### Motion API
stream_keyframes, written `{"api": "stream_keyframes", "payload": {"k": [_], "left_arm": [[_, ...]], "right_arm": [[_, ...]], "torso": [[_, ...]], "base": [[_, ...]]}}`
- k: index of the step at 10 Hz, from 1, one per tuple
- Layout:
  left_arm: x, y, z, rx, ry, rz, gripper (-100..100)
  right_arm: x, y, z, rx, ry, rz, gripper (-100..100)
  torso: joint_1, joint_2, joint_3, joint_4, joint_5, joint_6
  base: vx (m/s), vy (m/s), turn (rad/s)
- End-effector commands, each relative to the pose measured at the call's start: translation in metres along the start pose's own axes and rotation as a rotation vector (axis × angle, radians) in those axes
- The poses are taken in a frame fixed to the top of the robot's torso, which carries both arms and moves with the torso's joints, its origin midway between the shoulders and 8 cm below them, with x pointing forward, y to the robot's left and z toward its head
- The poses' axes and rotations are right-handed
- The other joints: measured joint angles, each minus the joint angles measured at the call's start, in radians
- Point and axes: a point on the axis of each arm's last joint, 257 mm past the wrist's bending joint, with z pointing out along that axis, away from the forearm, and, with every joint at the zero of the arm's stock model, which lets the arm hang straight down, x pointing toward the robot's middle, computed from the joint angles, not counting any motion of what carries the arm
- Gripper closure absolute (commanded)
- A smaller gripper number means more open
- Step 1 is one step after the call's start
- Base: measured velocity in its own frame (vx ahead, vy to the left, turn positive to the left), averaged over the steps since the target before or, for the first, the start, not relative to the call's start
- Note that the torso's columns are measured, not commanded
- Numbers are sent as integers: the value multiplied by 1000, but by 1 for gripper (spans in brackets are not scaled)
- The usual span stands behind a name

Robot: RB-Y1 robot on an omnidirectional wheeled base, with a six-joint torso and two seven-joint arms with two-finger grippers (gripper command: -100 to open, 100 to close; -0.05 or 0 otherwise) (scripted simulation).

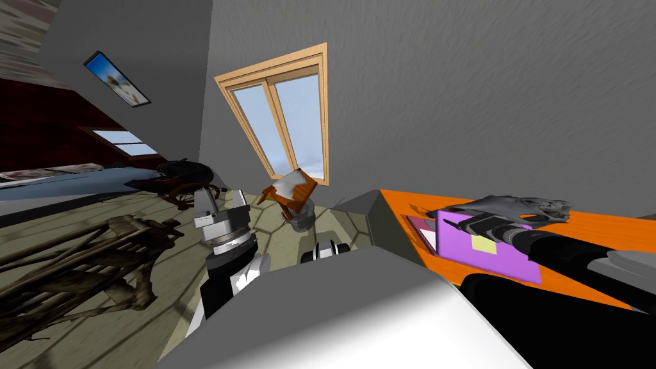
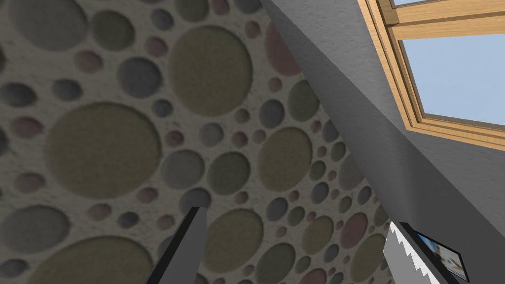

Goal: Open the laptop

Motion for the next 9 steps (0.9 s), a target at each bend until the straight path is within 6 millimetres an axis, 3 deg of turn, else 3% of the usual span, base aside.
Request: {"api": "stream_keyframes", "payload": {"k": [1,4,8,9], "left_arm": [[0,0,0,0,0,0,0],[0,0,0,0,0,0,0],[0,0,0,0,0,0,0],[0,0,0,0,0,0,0]], "right_arm": [[-5,17,-2,-59,0,-7,-100],[-9,41,-5,-141,5,-12,-100],[-1,40,-2,-119,13,-2,-100],[-1,40,-2,-120,14,-2,100]], "torso": [[-1,0,0,0,0,0],[-2,0,0,0,-1,0],[0,-2,-1,0,0,0],[0,0,0,0,0,0]], "base": [[29,-75,7],[22,-98,8],[25,-31,49],[0,0,0]]}}
